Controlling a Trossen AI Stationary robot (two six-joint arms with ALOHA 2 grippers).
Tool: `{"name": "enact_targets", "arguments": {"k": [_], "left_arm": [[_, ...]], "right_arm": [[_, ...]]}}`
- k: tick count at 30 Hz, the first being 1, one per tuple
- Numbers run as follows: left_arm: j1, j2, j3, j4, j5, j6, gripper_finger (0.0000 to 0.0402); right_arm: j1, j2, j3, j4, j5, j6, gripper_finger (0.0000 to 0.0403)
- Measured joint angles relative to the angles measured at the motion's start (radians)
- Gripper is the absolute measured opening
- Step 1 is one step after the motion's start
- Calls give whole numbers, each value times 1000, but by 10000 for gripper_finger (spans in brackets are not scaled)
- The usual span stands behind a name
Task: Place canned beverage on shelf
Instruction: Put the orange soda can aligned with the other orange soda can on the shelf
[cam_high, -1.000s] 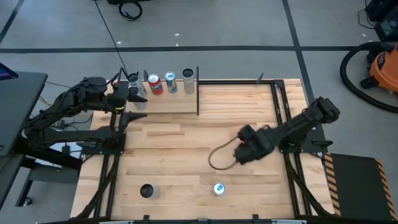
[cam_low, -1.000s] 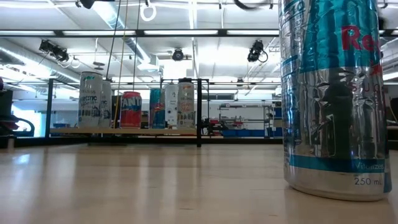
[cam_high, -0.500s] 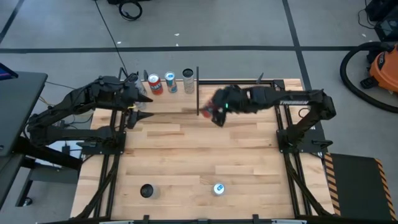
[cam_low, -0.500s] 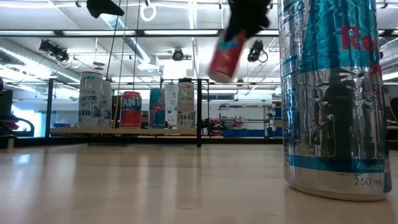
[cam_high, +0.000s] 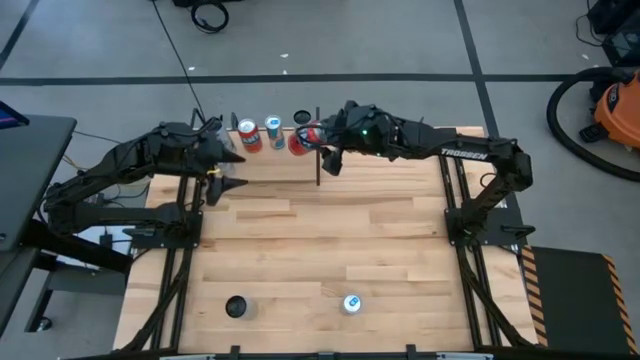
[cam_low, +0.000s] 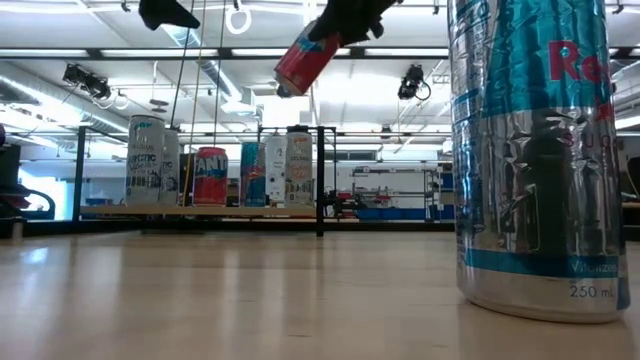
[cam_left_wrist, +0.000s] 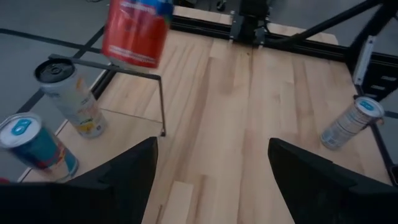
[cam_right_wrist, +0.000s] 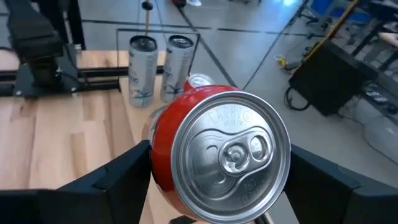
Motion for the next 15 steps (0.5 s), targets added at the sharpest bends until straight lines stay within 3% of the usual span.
{"name": "enact_targets", "arguments": {"k": [9, 15], "left_arm": [[23, 0, 0, 0, -42, -29, 307], [31, 0, 0, 0, -43, -52, 307]], "right_arm": [[-40, 62, 39, 25, -144, -18, 314], [-58, 170, 125, -16, -225, -55, 314]]}}
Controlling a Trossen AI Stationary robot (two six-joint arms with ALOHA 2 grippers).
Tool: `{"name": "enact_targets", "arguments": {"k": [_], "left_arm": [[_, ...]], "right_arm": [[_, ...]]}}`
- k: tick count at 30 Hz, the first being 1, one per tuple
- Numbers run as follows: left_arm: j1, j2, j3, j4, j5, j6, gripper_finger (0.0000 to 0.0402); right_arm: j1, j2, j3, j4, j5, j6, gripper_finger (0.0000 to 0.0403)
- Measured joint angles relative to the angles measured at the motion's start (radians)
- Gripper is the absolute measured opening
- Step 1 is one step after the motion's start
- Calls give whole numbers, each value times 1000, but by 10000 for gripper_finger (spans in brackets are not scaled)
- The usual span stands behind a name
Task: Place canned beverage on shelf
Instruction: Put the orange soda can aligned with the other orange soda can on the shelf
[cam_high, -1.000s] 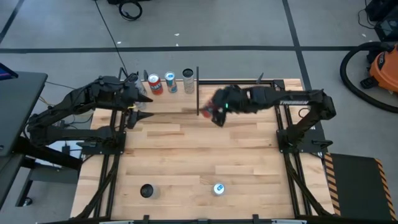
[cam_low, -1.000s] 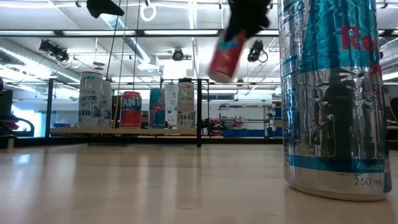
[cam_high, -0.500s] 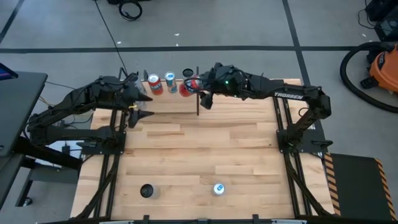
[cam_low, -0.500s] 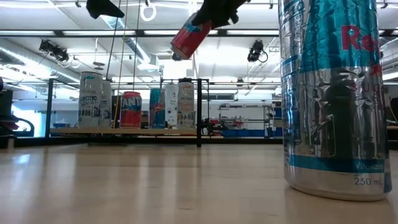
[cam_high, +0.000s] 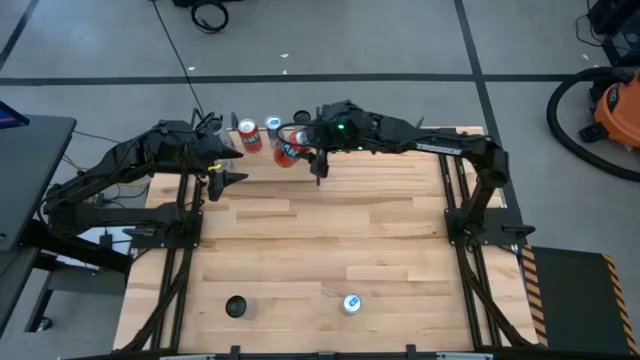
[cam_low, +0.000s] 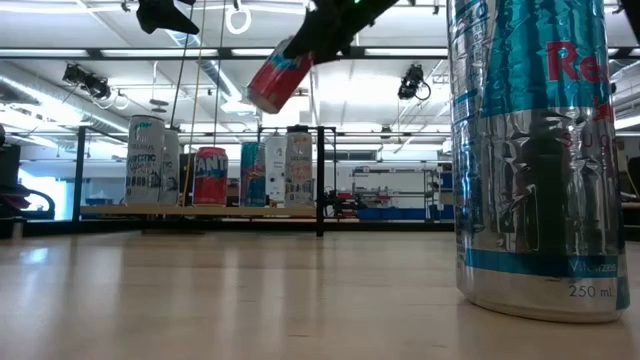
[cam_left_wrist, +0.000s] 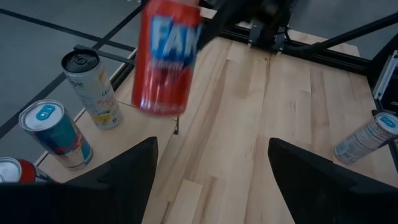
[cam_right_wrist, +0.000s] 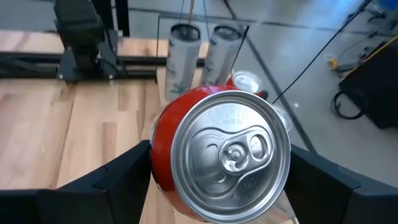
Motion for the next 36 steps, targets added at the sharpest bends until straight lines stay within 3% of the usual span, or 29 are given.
{"name": "enact_targets", "arguments": {"k": [15, 26, 36], "left_arm": [[0, 0, 0, -28, 1, -19, 307], [0, 0, 0, -31, 1, -19, 307], [0, 0, 0, -31, 1, -18, 307]], "right_arm": [[-21, 232, 249, -278, -3, -174, 314], [-67, 327, 291, -377, -31, -228, 315], [-72, 390, 291, -357, -72, -225, 317]]}}
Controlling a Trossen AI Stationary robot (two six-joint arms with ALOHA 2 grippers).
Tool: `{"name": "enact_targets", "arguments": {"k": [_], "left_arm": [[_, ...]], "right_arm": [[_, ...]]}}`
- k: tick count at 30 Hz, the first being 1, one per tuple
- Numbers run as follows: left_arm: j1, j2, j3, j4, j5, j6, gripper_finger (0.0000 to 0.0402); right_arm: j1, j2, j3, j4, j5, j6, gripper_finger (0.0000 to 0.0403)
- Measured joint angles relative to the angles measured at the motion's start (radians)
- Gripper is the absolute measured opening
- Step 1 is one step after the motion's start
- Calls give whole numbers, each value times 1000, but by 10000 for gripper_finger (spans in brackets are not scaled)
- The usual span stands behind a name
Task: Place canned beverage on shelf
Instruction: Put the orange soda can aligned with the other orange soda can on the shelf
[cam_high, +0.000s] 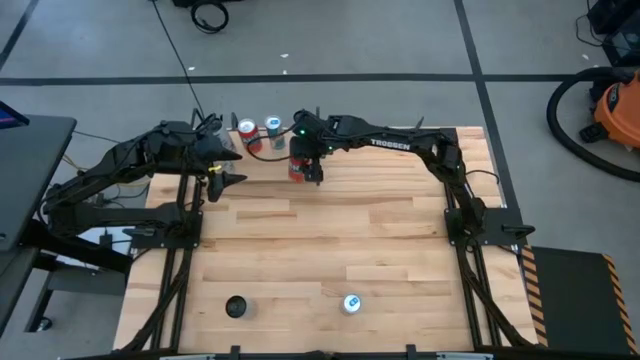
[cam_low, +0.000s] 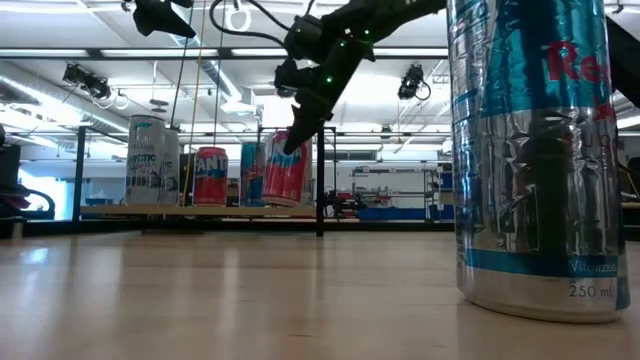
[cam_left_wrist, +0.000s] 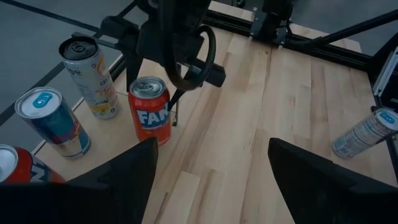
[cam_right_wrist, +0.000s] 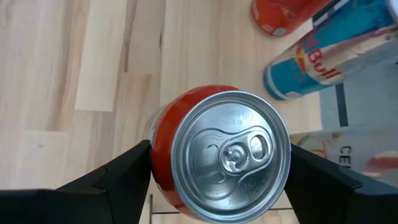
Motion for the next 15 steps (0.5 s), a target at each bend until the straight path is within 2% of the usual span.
{"name": "enact_targets", "arguments": {"k": [7, 15], "left_arm": [[0, 0, 0, 0, 0, 1, 307], [0, 0, 0, 0, 0, 2, 307]], "right_arm": [[0, 1, 0, 10, 0, -4, 317], [-1, 1, 9, 9, 28, -107, 321]]}}
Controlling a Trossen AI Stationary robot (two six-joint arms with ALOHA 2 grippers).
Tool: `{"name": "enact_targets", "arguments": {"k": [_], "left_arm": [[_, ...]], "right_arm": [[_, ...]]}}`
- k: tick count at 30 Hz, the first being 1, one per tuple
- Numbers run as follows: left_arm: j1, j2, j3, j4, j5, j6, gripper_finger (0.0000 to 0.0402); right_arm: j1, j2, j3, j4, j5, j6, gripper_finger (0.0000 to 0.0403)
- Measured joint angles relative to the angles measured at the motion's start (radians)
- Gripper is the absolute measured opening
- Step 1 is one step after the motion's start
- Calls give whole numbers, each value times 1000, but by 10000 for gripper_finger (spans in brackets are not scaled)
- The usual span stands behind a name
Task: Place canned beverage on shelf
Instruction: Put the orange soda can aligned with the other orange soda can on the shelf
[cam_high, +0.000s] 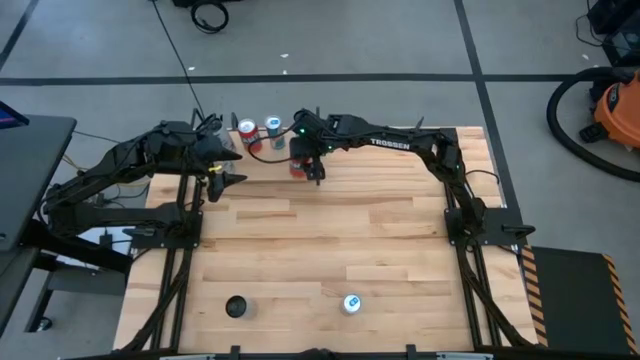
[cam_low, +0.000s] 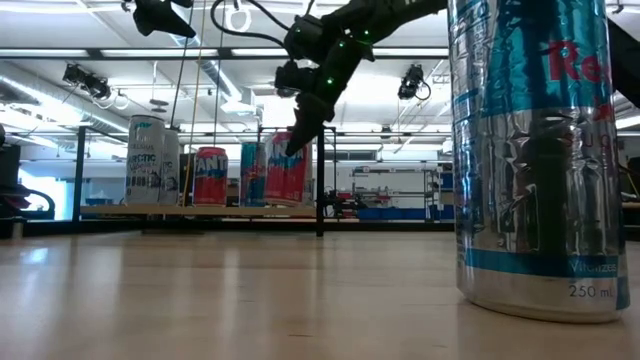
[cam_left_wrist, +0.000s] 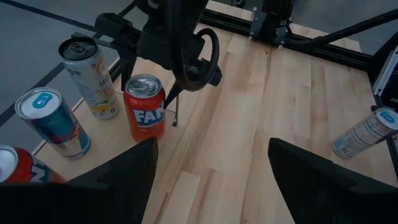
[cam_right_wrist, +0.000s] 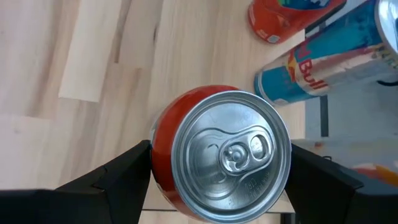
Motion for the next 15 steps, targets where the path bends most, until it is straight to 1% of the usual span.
{"name": "enact_targets", "arguments": {"k": [4, 10, 15], "left_arm": [[0, 0, 0, 0, 0, 0, 307], [0, 0, 0, 0, 0, 0, 307], [0, 0, 0, 0, 0, 0, 307]], "right_arm": [[1, 0, 0, 0, 22, -12, 322], [-2, 6, 2, -5, 24, -9, 323], [-2, 6, 2, -9, 24, -27, 341]]}}
